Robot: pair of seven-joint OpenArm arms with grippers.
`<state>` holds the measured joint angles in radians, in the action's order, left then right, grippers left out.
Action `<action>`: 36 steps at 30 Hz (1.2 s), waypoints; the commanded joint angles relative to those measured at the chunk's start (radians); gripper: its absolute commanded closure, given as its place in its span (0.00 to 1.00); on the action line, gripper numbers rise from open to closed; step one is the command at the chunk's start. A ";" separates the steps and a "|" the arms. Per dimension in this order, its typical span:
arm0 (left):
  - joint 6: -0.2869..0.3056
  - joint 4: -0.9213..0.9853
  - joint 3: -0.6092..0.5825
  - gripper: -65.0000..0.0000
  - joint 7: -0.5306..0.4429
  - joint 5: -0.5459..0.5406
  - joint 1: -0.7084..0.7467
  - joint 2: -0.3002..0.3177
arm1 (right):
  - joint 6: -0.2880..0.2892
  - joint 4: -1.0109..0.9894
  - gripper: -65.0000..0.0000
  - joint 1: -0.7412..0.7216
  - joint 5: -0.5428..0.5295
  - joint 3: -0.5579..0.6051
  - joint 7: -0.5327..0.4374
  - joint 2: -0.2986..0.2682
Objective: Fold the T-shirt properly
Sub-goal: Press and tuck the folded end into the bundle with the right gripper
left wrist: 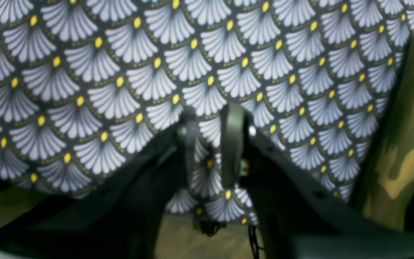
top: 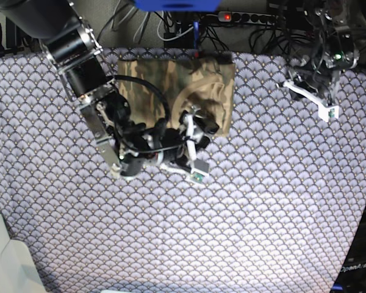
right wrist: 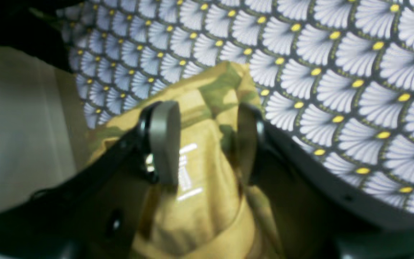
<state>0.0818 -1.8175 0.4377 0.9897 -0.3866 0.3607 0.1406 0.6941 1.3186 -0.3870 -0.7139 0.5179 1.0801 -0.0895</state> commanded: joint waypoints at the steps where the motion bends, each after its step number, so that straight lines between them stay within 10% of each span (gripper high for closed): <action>1: 0.003 -0.014 0.003 0.81 -0.016 -0.005 -0.009 0.006 | 0.004 0.043 0.58 -0.025 -0.029 -0.005 -0.019 0.004; 36: 0.003 -0.001 0.005 0.81 -0.016 -0.005 -0.005 -0.009 | 0.004 0.071 0.64 0.098 -0.025 0.005 -0.117 -0.080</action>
<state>0.0818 -1.8000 0.4377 0.9894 -0.3866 0.3569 0.1219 0.6941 1.3754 -0.2668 -0.7185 0.5247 0.9833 -0.1722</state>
